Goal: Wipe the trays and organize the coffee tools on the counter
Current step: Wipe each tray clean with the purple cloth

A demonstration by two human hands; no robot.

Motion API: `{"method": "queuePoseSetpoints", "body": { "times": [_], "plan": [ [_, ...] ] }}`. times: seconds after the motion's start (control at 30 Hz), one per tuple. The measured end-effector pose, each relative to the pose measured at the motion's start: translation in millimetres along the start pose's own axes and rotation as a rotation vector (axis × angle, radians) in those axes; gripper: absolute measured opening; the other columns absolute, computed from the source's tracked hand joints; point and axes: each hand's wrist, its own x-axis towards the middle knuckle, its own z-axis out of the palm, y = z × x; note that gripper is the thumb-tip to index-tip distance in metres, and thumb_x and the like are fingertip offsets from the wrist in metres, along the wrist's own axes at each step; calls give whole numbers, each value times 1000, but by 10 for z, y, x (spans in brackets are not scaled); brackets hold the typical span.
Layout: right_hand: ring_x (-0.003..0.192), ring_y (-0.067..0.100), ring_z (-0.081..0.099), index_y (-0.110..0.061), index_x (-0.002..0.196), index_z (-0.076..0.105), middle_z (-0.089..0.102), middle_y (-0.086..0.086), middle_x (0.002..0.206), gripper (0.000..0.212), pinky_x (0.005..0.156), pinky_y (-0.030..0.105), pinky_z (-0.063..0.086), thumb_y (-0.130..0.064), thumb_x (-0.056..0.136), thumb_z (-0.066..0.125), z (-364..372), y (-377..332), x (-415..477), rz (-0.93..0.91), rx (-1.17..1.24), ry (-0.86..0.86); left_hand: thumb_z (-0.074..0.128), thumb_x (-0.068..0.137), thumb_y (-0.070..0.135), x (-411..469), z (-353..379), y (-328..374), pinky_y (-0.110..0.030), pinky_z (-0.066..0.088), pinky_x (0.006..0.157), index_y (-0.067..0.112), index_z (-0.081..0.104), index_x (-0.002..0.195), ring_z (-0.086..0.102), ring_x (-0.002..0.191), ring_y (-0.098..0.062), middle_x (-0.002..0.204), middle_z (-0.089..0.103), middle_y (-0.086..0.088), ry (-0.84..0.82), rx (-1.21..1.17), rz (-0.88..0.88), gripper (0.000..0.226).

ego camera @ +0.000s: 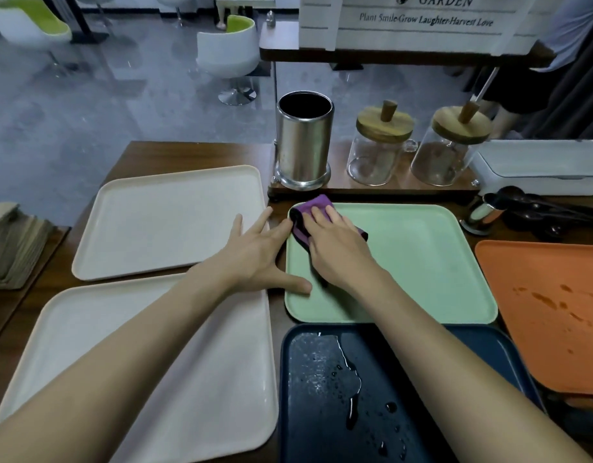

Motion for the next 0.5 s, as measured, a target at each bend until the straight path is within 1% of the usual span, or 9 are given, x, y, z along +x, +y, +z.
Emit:
{"method": "queuePoseSetpoints", "body": {
  "times": [0.07,0.13,0.2,0.27,0.33,0.4,0.5],
  "plan": [
    [151,30,19,-14,156,27,28,7,163,56,120,42,18,-21,102,39,-14,-5,-3,-11,7,2,63,65,88,-8,-74,-67,-61,-9,122,24,-7,162,-18,155,-17,171,7,4,-48,-26,29,135],
    [150,31,21,-15,156,29,31,7,162,56,120,42,19,-20,101,40,-27,33,-33,-40,14,10,67,66,84,2,-99,-97,-60,-9,122,23,-6,162,-19,155,-17,171,7,2,-63,-14,50,135],
    [148,32,24,-15,155,32,34,8,160,55,118,42,23,-20,100,42,-29,49,-74,-95,17,-4,65,65,86,3,-77,-106,-60,-8,122,22,-9,162,-18,155,-18,171,5,1,-33,8,56,138],
    [147,30,26,-18,152,36,36,6,158,53,115,41,25,-19,100,41,-32,48,-153,-157,14,-26,62,64,90,-15,-43,-112,-60,-7,123,20,-13,161,-19,155,-17,171,-2,0,10,31,45,141],
    [147,28,24,-20,151,38,35,3,159,50,113,40,26,-17,100,40,-55,56,-279,-210,40,-45,60,65,90,-36,-35,-120,-60,-8,123,21,-11,161,-18,155,-17,171,-4,1,20,31,30,138],
    [150,26,19,-23,152,38,30,1,162,51,115,40,23,-15,101,41,-88,79,-434,-262,72,-82,57,66,91,-43,-50,-134,-62,-8,122,25,-7,162,-19,155,-18,171,-2,4,9,46,39,133],
    [152,25,17,-26,152,39,29,-1,163,53,119,43,21,-12,101,42,-125,107,-643,-347,117,-137,51,65,95,-25,-71,-140,-63,-11,121,29,-11,161,-21,154,-20,170,-5,6,-36,118,41,132]
  ]
}}
